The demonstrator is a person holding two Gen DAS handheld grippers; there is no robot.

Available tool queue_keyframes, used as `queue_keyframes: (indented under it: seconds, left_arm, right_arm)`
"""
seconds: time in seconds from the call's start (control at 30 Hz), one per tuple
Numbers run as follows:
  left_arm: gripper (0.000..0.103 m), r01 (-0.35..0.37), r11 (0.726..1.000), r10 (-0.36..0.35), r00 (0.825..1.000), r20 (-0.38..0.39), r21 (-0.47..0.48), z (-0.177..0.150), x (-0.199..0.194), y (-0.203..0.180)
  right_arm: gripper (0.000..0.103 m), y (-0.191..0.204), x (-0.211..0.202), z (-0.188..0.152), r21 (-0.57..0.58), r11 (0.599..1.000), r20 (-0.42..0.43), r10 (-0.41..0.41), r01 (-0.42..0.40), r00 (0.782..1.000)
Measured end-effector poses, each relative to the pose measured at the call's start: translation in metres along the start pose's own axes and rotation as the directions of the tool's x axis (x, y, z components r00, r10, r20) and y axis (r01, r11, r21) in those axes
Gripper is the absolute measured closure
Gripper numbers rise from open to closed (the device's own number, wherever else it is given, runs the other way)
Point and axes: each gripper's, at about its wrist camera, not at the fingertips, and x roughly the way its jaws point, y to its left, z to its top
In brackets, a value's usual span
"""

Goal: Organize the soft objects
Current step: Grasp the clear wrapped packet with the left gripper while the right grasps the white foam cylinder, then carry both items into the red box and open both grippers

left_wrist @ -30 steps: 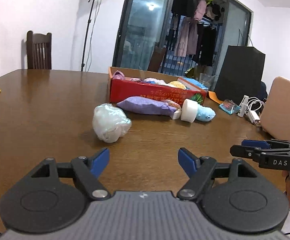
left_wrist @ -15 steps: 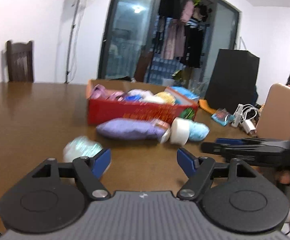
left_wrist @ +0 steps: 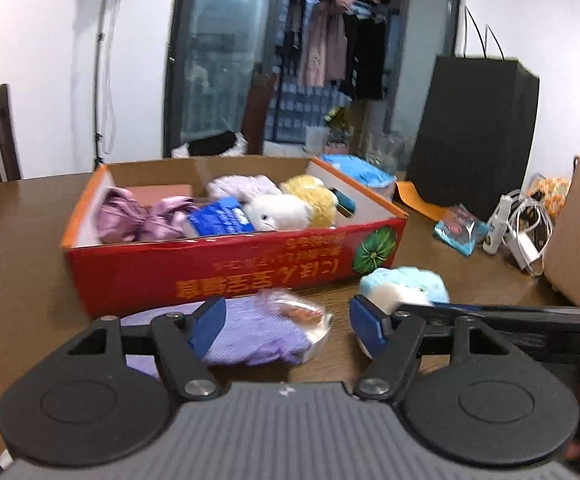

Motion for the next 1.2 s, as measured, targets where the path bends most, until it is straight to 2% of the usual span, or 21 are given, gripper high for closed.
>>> queue_keyframes:
  seconds: [0.13,0.23,0.3,0.37,0.43,0.5,0.6,0.73,0.8,0.87,1.03,1.2]
  left_arm:
    - [0.032,-0.02,1.0,0.021,0.998,-0.063,0.007,0.006,0.037,-0.008]
    - [0.033,-0.018,1.0,0.02,0.996,-0.088,0.023,0.007,0.056,-0.014]
    - [0.049,-0.026,0.999,0.031,0.994,-0.102,0.045,0.005,0.064,-0.02]
    - [0.051,-0.026,0.998,0.031,0.995,-0.09,0.062,0.001,0.067,-0.023]
    - [0.056,-0.04,0.996,0.046,0.996,-0.072,0.085,-0.001,0.066,-0.025]
    - [0.067,-0.031,0.997,0.036,0.997,-0.068,0.073,0.0,0.062,-0.024]
    - [0.067,-0.011,0.998,0.013,0.999,-0.044,0.059,0.004,0.051,-0.026]
    - [0.068,-0.014,0.998,0.014,1.0,0.007,0.058,0.006,0.021,-0.029]
    - [0.068,-0.012,0.999,0.011,0.999,0.032,0.032,0.005,0.0,-0.026]
    - [0.068,-0.009,1.0,0.01,0.999,0.053,-0.006,0.001,-0.024,-0.022]
    - [0.067,-0.032,0.996,0.038,0.997,0.07,-0.086,-0.019,-0.07,-0.008]
    - [0.067,-0.074,0.993,0.081,0.994,0.078,-0.095,-0.02,-0.089,0.0]
  right_arm:
    - [0.071,-0.029,-0.02,-0.006,0.079,0.992,-0.058,0.103,-0.098,0.993]
    - [0.071,-0.04,-0.029,-0.01,0.088,0.995,-0.052,0.053,-0.048,0.997]
    - [0.069,-0.044,-0.031,-0.01,0.083,0.997,-0.044,-0.004,0.007,0.999]
    - [0.069,-0.043,-0.033,-0.01,0.048,0.996,-0.036,-0.072,0.074,0.997]
    - [0.061,-0.036,-0.037,-0.009,-0.007,0.993,-0.003,-0.116,0.116,0.993]
    - [0.044,-0.026,-0.038,-0.01,-0.066,0.991,0.029,-0.112,0.114,0.993]
    - [0.037,-0.004,-0.029,-0.012,-0.178,0.979,0.027,-0.096,0.099,0.995]
    - [0.038,0.019,-0.004,-0.017,-0.289,0.946,-0.013,-0.156,0.146,0.988]
    - [0.049,0.025,0.004,-0.021,-0.317,0.936,-0.018,-0.166,0.152,0.986]
    - [0.053,0.031,0.0,-0.024,-0.326,0.931,-0.009,-0.176,0.164,0.984]
    - [0.056,0.041,-0.015,-0.038,-0.311,0.948,-0.054,-0.088,0.067,0.995]
    - [0.056,0.051,-0.024,-0.044,-0.26,0.965,-0.088,0.005,-0.028,0.996]
